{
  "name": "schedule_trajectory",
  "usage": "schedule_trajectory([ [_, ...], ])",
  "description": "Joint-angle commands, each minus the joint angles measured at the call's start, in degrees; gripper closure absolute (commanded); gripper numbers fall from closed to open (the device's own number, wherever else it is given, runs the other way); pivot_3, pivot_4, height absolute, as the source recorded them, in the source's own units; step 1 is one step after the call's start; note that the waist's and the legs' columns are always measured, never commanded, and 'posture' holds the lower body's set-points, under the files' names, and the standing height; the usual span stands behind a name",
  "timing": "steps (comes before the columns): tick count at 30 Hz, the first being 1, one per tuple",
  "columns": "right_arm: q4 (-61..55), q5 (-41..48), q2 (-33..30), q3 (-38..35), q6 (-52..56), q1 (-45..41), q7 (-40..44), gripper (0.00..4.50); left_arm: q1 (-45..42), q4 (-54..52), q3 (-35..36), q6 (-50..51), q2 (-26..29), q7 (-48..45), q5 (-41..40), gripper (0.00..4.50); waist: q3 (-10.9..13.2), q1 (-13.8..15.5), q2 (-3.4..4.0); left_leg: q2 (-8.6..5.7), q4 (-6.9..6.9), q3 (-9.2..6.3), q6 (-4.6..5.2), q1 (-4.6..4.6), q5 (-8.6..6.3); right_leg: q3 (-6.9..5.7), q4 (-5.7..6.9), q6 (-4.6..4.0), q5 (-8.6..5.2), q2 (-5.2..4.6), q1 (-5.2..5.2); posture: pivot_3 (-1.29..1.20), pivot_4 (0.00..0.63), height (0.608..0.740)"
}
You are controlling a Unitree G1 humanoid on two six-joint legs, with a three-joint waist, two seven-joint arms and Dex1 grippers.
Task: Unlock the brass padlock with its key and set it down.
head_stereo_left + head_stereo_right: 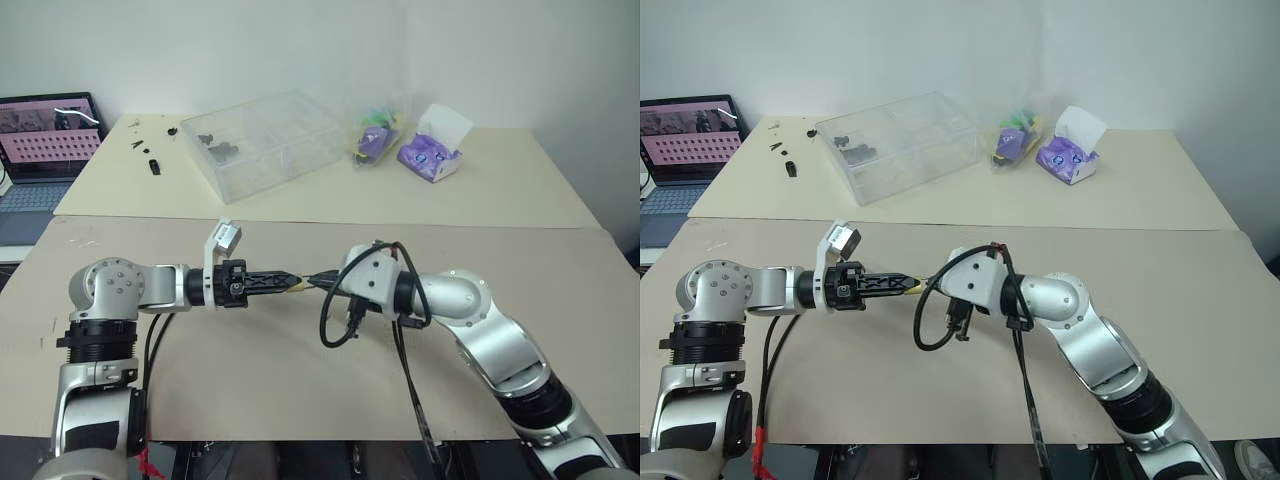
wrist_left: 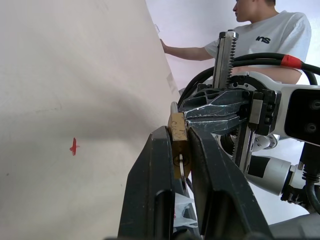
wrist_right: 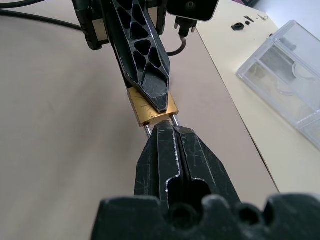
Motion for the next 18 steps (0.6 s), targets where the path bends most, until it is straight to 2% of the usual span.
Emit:
schedule_trajectory([
  [1, 0.41, -0.39, 0.37, 0.14, -2.11, 0.26, -0.03, 4.48, -1.34, -2.07, 1.36, 0.44, -0.19, -0.09, -0.94, 4.45, 0.0, 0.0, 0.0, 0.0, 0.0, 0.0, 0.0, 0.0, 0.0, 0.0, 0.0, 0.0, 0.0, 0.0, 0.0, 0.0, 0.15, 0.74],
  [18, 6.25, -0.78, 2.01, -0.2, -5.58, -0.33, 0.26, 4.48, -1.02, -2.56, 1.92, 0.97, -0.42, 0.12, -1.06, 4.45, 0.0, -0.05, 0.0, 0.0, 0.05, 0.0, 0.0, 0.0, 0.0, 0.0, 0.04, 0.01, 0.02, 0.0, 0.0, 0.0, 0.15, 0.74],
])
